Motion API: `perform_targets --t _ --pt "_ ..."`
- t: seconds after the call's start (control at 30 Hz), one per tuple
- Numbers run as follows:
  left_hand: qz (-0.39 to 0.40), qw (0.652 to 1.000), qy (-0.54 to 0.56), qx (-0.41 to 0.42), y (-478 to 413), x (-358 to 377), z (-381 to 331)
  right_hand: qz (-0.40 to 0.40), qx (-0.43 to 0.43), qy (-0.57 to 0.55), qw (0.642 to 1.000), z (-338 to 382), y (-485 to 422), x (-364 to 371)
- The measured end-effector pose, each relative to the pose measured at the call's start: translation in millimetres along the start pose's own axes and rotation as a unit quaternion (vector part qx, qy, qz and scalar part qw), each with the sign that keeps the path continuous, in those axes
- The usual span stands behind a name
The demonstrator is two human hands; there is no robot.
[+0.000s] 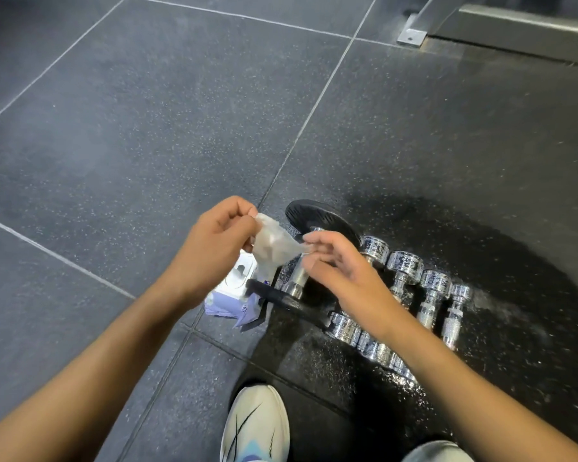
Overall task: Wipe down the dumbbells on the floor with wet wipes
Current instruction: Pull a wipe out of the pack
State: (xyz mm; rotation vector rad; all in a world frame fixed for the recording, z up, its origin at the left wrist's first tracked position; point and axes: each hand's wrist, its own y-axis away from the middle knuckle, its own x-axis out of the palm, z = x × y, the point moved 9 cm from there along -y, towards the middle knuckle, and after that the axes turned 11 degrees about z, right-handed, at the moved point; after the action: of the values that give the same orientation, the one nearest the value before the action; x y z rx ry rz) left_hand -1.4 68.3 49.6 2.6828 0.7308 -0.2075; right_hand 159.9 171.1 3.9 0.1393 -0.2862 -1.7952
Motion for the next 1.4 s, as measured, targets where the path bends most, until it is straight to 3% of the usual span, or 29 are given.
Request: perform_targets --t 0.1,0.27,0.43,0.8,0.9,1.2,1.4 --pt "0.010 0.998 0.065 -0.005 3 22 1 0.008 -0.029 -0.025 0.999 8 6 10" --pt "0.030 0.995 0.100 -0.003 9 45 0 -0.115 -0.063 -0.022 0.991 15 18 -4" --pt "0.051 0.988 0.146 0.000 15 61 -1 -0.122 -0.071 -0.146 0.979 16 23 -7" --pt "-0.013 0.985 0.170 -0.007 16 62 12 -0.241 -0.074 -0.030 0.967 15 42 -17" --pt "0.001 0.978 0.209 -0.012 18 70 14 -0.225 -0.058 0.043 0.972 12 36 -7" --pt "0.024 0.949 0.313 -0.032 22 71 20 -0.193 -0.027 -0.131 0.972 -11 26 -11" --pt "-0.006 0.954 0.293 -0.060 17 51 31 -0.246 0.022 -0.281 0.927 -40 25 -14"
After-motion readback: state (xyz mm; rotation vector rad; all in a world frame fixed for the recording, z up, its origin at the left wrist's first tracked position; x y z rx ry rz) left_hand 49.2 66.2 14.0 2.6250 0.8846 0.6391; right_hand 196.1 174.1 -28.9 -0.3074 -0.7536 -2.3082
